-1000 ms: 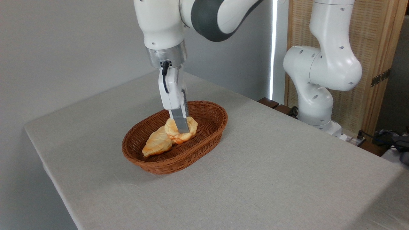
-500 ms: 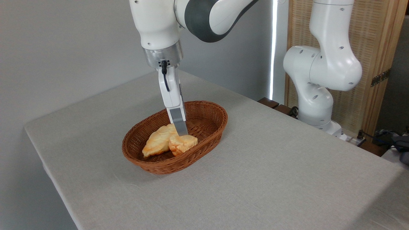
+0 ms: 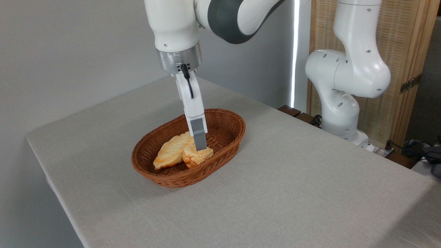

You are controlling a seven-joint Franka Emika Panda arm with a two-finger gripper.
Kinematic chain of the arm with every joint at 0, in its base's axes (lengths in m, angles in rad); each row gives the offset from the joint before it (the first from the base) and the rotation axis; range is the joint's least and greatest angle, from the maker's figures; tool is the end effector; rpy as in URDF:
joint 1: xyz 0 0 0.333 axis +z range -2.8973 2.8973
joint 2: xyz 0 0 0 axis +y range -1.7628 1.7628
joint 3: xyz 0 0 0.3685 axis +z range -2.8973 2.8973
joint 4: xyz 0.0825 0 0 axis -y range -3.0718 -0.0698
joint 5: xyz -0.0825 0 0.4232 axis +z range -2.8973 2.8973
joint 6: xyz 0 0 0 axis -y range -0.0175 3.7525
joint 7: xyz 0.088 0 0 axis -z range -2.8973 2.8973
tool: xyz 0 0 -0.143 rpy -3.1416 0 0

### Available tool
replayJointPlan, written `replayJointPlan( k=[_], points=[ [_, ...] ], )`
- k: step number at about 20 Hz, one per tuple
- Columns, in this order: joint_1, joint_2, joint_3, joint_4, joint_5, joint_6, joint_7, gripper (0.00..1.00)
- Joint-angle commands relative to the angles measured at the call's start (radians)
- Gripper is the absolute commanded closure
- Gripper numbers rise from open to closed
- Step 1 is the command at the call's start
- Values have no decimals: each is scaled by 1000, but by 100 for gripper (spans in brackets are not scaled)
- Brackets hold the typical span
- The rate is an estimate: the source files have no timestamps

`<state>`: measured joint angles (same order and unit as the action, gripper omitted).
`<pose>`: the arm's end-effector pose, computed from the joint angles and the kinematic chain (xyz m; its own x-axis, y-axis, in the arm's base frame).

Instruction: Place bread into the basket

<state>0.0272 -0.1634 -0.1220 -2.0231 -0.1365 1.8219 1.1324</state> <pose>0.5295 -0.0692 0.5224 0.3748 -0.9234 0.0831 -0.9259 -0.3683 0.0837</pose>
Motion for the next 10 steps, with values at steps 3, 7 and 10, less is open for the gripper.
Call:
replayJointPlan(
  k=[3, 7, 10],
  points=[
    [-3, 4, 76, 53, 20, -7, -242, 0],
    [-1, 4, 87, 52, 20, 30, -340, 0],
    [-3, 5, 88, 52, 25, 31, -401, 0]
  ],
)
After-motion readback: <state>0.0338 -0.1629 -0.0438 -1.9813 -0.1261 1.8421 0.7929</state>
